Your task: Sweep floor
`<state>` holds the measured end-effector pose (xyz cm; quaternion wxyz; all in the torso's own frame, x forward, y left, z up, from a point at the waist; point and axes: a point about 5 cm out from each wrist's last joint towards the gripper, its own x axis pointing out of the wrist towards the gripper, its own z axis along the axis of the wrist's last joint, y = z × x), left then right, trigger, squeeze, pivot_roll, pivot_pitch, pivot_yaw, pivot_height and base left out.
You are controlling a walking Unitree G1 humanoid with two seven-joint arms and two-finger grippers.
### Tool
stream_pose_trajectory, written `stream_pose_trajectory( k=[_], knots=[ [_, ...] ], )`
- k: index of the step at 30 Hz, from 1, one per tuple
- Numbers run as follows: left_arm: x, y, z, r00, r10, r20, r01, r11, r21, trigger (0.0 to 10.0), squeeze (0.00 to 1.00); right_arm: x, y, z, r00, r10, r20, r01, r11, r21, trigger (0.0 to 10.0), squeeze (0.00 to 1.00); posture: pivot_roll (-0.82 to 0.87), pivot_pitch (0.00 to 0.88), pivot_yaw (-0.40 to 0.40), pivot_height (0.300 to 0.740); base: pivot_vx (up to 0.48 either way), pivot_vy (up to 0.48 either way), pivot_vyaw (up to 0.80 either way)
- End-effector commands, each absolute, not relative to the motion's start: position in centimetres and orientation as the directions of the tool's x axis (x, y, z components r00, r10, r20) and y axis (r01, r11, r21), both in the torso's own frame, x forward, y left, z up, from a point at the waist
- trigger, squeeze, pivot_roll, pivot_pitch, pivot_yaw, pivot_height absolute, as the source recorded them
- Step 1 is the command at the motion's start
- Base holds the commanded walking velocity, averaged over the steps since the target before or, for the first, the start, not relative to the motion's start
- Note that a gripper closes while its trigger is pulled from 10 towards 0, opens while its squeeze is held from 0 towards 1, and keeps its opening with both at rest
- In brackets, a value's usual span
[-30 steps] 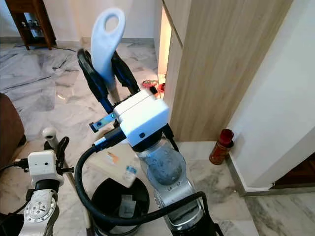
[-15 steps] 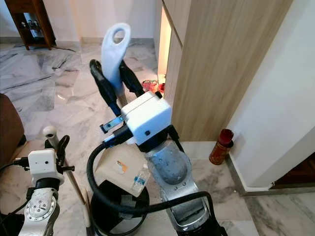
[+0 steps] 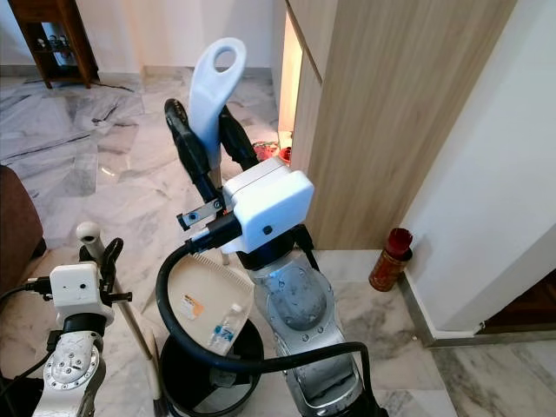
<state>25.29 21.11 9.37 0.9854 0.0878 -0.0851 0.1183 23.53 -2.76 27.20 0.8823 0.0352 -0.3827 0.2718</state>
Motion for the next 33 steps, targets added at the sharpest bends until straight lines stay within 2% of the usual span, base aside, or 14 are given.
stream_pose_trajectory(
  k=[1,7,25,33],
  knots=[
    [25.6,20.8,10.1,0.951,0.203,0.232,-0.241,0.958,0.152,10.0,0.00,22.5,-3.4,29.2,0.484,0.405,0.776,-0.482,0.863,-0.149,10.0,0.00,0.14,0.016,-0.041,0.740,0.000,0.000,0.00],
    [25.7,20.8,10.2,0.950,0.203,0.236,-0.242,0.958,0.152,10.0,0.00,22.2,-3.4,29.6,0.444,0.401,0.801,-0.426,0.881,-0.205,10.0,0.00,0.14,0.015,-0.040,0.740,0.000,0.000,0.00],
    [25.8,20.8,10.2,0.950,0.202,0.238,-0.242,0.959,0.150,10.0,0.00,22.4,-2.8,28.8,0.479,0.410,0.776,-0.491,0.858,-0.149,10.0,0.00,0.14,0.012,-0.044,0.740,0.000,0.000,0.00],
    [25.8,20.7,10.1,0.951,0.202,0.236,-0.241,0.959,0.149,10.0,0.00,22.6,-2.6,28.6,0.474,0.443,0.761,-0.476,0.856,-0.201,10.0,0.00,0.15,0.012,-0.046,0.740,0.000,0.000,0.00]
  ],
)
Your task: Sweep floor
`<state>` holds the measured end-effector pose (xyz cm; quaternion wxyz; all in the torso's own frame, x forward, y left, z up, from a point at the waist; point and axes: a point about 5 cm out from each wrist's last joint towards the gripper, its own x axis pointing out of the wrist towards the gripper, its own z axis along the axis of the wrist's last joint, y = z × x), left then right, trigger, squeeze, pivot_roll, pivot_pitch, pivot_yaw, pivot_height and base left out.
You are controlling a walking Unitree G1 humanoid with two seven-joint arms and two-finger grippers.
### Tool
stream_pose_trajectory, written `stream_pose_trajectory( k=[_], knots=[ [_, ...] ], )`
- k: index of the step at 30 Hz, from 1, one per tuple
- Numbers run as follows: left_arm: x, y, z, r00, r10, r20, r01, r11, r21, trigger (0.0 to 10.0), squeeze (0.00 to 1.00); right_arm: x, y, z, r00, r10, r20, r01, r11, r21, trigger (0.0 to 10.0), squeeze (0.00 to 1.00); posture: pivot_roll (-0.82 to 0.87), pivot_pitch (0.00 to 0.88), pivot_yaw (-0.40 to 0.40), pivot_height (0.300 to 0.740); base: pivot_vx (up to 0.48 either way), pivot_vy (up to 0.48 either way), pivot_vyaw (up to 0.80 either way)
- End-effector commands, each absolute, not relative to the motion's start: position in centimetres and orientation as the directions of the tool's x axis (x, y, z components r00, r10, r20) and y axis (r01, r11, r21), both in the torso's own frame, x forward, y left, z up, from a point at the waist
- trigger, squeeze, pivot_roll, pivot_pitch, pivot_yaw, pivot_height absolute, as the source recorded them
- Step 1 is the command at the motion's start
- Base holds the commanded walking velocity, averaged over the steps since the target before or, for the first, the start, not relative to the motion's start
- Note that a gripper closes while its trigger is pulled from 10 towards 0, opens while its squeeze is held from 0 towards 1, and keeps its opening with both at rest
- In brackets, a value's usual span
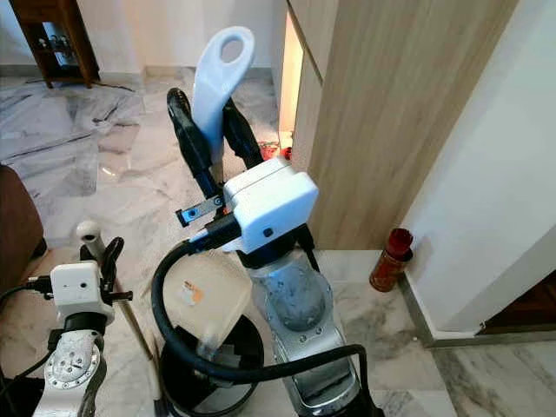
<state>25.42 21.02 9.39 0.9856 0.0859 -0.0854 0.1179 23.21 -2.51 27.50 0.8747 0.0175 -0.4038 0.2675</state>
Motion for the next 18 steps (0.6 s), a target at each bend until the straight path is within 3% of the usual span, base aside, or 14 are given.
stream_pose_trajectory(
  k=[1,9,18],
  knots=[
    [25.8,20.7,10.1,0.951,0.202,0.235,-0.240,0.959,0.149,10.0,0.00,22.6,-2.6,28.5,0.477,0.440,0.761,-0.474,0.858,-0.199,10.0,0.00,0.15,0.011,-0.046,0.740,0.000,0.000,0.00],
    [25.8,20.6,10.1,0.953,0.197,0.232,-0.235,0.960,0.149,10.0,0.00,23.6,-3.3,27.9,0.524,0.415,0.744,-0.399,0.891,-0.215,10.0,0.00,0.15,0.010,-0.046,0.740,0.000,0.000,0.00],
    [25.8,20.6,10.0,0.954,0.194,0.230,-0.231,0.962,0.148,10.0,0.00,27.2,-7.4,27.1,0.639,0.273,0.719,-0.123,0.959,-0.254,10.0,0.00,0.15,0.006,-0.045,0.740,0.000,0.000,0.00]
  ],
)
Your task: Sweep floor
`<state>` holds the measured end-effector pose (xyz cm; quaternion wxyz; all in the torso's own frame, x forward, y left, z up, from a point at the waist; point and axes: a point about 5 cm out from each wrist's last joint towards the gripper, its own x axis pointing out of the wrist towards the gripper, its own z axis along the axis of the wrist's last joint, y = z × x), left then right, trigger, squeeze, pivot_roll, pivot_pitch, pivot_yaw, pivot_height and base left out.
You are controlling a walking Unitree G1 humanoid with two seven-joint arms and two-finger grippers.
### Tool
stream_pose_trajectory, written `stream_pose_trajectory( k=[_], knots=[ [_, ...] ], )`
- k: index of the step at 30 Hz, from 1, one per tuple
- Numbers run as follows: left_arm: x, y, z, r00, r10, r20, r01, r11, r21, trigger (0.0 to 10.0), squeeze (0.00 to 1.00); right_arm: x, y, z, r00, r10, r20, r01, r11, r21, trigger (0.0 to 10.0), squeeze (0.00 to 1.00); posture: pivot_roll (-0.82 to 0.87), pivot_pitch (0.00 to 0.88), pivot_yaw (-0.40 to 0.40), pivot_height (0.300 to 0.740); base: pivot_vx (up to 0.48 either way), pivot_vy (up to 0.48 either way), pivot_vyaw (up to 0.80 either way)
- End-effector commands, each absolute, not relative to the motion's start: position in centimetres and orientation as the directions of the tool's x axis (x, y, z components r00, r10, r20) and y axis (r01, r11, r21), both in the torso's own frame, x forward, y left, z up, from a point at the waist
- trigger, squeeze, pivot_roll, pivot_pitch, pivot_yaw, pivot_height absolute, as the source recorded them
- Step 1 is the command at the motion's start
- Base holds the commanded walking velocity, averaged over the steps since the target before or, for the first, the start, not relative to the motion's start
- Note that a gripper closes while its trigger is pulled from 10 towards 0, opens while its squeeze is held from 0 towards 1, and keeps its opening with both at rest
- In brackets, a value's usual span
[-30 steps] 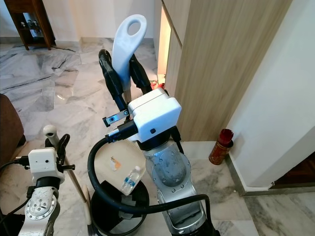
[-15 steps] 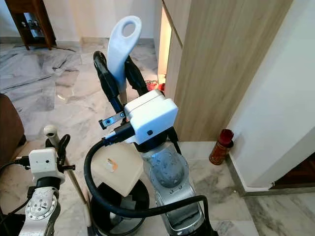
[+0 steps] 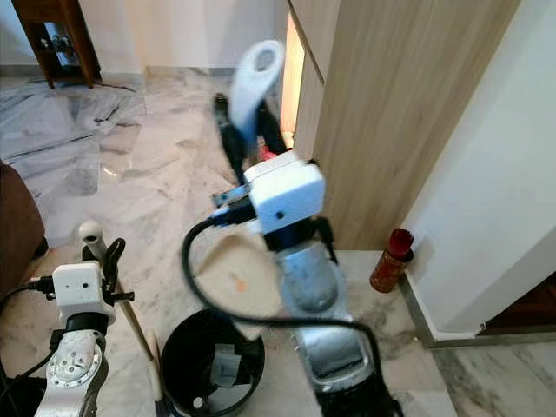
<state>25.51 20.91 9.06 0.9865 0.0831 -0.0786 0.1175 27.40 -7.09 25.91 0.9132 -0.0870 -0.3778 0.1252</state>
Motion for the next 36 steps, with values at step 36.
stream_pose_trajectory(
  k=[36],
  knots=[
    [25.1,20.4,8.8,0.979,0.118,0.166,-0.144,0.977,0.158,10.0,0.00,31.6,-17.1,12.2,0.945,-0.101,0.311,0.169,0.965,-0.200,10.0,0.00,0.14,0.000,-0.012,0.740,0.000,0.000,0.00]
  ],
)
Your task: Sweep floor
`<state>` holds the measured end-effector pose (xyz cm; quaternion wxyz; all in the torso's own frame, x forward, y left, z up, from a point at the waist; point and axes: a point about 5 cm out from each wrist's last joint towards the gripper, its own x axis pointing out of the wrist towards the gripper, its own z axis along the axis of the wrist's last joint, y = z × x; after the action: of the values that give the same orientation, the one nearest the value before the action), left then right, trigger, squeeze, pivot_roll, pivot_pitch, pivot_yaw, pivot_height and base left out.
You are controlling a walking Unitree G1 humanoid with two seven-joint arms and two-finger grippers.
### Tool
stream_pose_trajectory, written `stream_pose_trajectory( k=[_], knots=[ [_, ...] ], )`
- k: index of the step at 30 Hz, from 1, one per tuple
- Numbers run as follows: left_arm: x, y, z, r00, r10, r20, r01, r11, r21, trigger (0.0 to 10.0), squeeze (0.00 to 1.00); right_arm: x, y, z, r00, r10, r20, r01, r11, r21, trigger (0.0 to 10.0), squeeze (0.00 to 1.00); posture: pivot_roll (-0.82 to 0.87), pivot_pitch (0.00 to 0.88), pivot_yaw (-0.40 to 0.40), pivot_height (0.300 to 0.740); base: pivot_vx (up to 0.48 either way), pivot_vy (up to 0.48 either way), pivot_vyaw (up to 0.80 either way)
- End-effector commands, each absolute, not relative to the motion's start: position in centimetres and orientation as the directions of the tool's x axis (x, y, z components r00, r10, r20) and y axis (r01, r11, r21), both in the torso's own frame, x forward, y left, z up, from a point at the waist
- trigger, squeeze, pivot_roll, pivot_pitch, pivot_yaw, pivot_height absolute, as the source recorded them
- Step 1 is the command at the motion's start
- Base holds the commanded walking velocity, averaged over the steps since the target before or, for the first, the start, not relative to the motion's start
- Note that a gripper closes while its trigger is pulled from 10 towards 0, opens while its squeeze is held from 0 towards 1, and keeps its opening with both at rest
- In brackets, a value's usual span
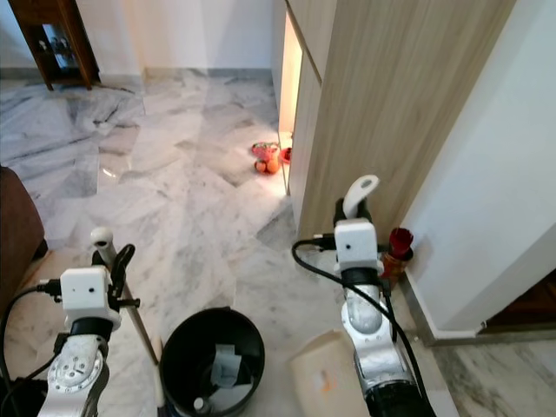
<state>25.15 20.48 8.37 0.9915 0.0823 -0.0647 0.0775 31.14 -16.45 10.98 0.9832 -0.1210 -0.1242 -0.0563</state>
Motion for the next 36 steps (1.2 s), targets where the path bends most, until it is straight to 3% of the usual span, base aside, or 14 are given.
stream_pose_trajectory(
  k=[1,19,36],
  knots=[
    [25.1,20.4,8.8,0.980,0.116,0.165,-0.142,0.977,0.159,10.0,0.00,31.7,-17.3,12.0,0.947,-0.108,0.304,0.172,0.966,-0.192,10.0,0.00,0.14,0.000,-0.011,0.740,0.000,0.000,0.00],
    [24.9,20.6,8.7,0.980,0.123,0.156,-0.145,0.979,0.140,10.0,0.00,31.4,-20.1,9.1,0.971,-0.146,0.189,0.173,0.975,-0.139,10.0,0.00,0.14,0.000,-0.016,0.740,0.000,0.000,0.00],
    [24.9,20.6,8.9,0.979,0.125,0.159,-0.145,0.982,0.121,10.0,0.00,31.5,-20.4,8.9,0.964,-0.179,0.197,0.203,0.972,-0.114,10.0,0.00,0.13,0.000,-0.012,0.740,0.000,0.000,0.00]
  ],
)
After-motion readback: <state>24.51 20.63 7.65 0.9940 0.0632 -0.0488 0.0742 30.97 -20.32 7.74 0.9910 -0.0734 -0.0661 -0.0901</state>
